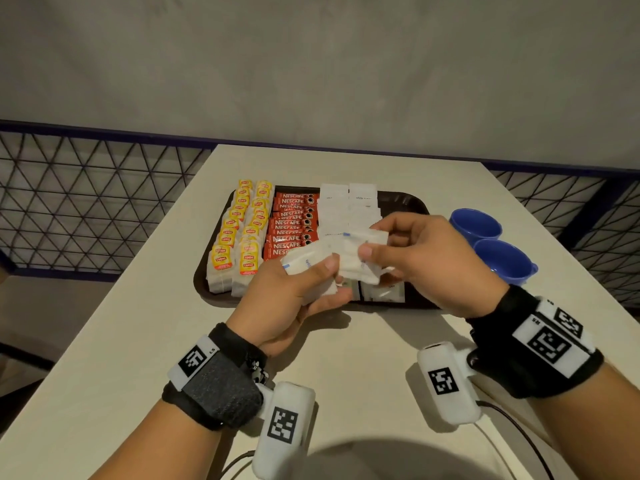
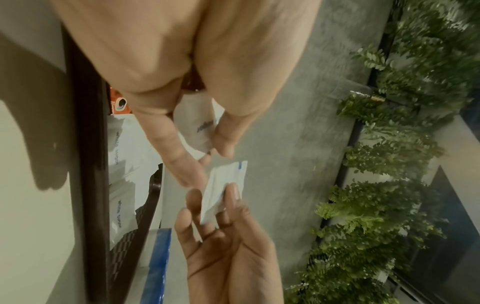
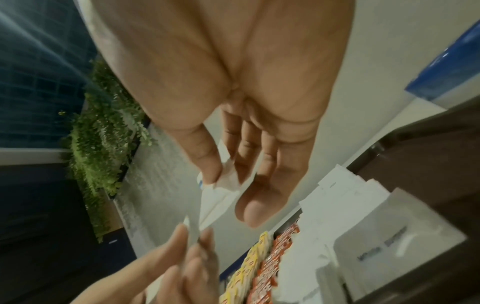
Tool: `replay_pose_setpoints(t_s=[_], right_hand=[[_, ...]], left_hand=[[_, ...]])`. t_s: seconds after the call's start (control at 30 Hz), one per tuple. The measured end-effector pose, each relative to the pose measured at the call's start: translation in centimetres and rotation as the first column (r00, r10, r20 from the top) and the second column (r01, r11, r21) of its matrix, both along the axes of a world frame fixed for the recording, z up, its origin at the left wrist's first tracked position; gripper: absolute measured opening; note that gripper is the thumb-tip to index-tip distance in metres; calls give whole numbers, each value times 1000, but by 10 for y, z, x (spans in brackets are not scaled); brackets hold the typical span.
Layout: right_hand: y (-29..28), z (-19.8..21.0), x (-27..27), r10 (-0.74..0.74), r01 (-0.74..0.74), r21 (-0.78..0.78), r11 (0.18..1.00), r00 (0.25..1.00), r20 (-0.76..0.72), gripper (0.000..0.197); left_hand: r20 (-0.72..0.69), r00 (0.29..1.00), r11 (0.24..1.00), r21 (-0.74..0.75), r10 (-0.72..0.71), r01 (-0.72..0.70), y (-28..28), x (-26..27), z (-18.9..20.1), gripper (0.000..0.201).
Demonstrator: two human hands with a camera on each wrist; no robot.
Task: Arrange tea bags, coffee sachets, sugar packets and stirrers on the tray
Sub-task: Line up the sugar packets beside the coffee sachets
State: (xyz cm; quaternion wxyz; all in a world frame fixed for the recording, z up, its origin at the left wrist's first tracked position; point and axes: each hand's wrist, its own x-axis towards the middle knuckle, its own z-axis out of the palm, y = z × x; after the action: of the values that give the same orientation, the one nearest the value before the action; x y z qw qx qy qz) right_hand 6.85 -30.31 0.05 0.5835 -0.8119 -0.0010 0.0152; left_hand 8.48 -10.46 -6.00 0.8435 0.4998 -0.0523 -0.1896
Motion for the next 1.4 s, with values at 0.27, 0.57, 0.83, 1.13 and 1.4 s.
replay_pose_setpoints(t_s=[0.27,0.57,0.83,1.13,1.4], right_hand=[[-44,-14,17,-42,23,-319,947,998,-53,24],[-45,-35,31,43,-103,-539,836,991,-123,5],[-41,-32,42,35,-125,-578,806,986,-164,3],[-39,-33,38,41,-124,-601,789,988,-149,3],[-42,-30,43,-28,-27,-660,751,997,-73,12]], left_hand=[[-96,989,991,-59,114,-120,2,6,0,17],[-109,986,990,-53,126,-132,1,8,-2,22],[-104,985,990,-36,135,-139,2,8,-2,23],[-117,983,989,-43,139,-144,2,8,1,23],[-101,986,990,-47,130,-136,4,9,0,19]])
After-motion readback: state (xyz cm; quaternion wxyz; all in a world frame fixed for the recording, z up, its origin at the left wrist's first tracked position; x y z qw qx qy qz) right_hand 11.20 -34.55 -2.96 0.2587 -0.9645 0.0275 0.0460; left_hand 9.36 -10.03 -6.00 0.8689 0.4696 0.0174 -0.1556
